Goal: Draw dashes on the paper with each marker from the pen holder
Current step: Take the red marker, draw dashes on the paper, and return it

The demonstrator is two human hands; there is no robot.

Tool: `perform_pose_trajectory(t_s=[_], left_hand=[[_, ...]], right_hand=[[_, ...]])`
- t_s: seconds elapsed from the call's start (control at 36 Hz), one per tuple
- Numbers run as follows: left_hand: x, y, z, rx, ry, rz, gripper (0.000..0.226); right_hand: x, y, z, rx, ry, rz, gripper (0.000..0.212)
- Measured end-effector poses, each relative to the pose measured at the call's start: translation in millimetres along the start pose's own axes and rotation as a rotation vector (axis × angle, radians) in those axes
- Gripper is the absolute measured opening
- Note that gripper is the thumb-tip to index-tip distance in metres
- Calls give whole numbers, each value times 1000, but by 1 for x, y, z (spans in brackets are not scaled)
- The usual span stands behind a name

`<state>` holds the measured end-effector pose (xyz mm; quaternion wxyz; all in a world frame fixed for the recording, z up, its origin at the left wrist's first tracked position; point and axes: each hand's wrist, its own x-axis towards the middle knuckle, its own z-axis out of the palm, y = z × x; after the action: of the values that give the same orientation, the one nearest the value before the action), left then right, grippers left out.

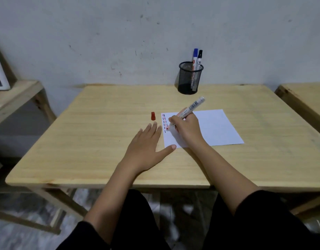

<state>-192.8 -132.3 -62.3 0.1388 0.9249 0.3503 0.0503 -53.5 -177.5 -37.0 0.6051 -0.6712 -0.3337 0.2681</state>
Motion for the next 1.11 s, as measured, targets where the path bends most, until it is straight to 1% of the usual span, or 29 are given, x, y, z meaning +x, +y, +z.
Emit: perform_pose_trajectory(t_s=[0.44,0.69,0.78,1.11], left_hand=[[-2,1,0,2,-19,-5,83],[-2,1,0,-1,-23,-4,83],[-3,1,-1,3,-26,-6,82],[-2,2,-1,12,-21,-6,83]], right_hand=[[4,5,2,-39,-4,-29,19],[6,7,3,-87,-11,-50,15],[5,7,3,-70,-11,-55,15],[6,7,2,-90,-26,-53,18]])
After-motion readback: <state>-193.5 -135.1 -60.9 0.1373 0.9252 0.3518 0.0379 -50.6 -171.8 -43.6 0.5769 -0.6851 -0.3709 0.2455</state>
